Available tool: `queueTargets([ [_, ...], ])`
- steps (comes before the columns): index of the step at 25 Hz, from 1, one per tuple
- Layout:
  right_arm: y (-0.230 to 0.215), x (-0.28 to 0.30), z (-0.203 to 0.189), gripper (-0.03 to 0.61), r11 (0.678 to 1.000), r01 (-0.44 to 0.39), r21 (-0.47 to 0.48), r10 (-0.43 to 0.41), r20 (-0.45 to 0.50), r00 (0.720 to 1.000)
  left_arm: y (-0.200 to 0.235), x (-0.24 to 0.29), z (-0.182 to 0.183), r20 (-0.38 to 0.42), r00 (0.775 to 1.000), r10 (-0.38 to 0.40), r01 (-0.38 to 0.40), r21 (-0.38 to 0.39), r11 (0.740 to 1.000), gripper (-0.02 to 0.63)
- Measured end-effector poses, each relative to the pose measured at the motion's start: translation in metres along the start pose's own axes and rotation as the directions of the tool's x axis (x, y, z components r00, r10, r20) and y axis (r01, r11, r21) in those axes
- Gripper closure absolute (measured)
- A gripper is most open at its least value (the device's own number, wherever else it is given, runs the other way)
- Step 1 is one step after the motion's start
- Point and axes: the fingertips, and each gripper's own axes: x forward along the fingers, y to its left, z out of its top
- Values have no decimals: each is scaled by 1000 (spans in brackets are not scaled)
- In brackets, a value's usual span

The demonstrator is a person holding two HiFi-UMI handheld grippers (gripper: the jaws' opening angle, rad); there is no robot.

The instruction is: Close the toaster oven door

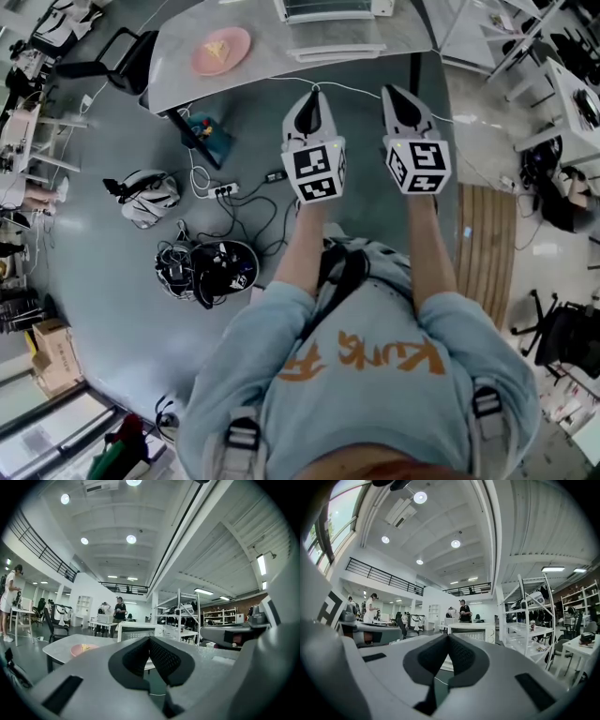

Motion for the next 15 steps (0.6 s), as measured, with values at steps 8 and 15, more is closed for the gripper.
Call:
queueTargets([
  [8,12,24,-5,580,999,-42,10,43,-9,999,31,5,-9,-20,999,50,-50,-5,999,612],
  [15,2,82,-18,580,998,-57,16,57,-20,998,64,53,-18,-27,997,71,-72,-42,997,612],
])
